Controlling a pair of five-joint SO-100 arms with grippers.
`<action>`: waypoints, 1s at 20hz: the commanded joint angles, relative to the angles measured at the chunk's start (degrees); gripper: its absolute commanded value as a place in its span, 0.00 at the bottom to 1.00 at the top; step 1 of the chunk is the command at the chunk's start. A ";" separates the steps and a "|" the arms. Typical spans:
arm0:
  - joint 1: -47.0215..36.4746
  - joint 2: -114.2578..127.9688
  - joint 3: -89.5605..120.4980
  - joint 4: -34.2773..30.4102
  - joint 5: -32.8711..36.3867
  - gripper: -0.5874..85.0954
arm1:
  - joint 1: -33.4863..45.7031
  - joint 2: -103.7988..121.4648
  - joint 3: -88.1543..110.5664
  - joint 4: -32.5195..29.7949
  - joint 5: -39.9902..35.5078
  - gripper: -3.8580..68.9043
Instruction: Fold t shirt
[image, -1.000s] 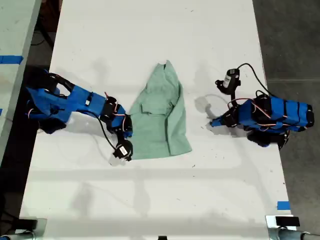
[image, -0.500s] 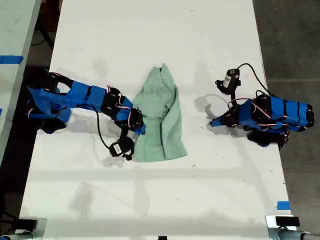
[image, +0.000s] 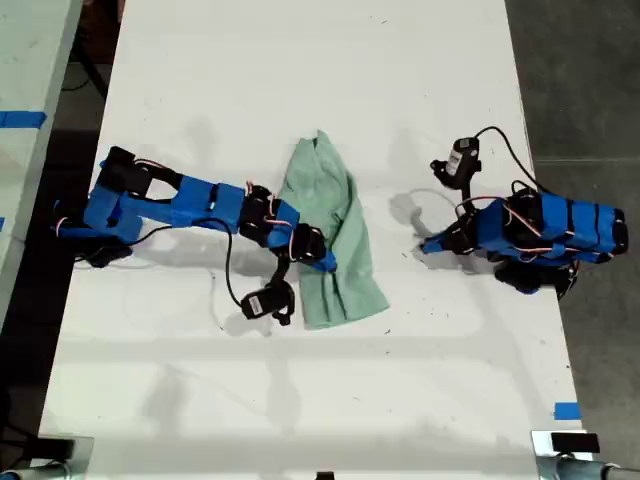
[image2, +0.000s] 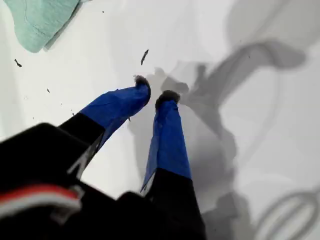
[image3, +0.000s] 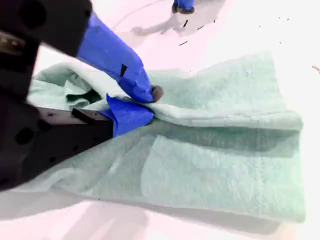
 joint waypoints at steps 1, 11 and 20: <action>0.09 1.32 -4.31 -4.48 3.34 0.27 | -0.18 0.53 2.37 -0.26 -0.70 0.13; -4.31 43.24 11.95 14.41 5.10 0.02 | -0.18 0.53 2.37 -0.26 -0.70 0.13; -13.80 130.78 104.85 4.13 -4.13 0.00 | -0.18 0.53 2.37 -0.26 -0.70 0.13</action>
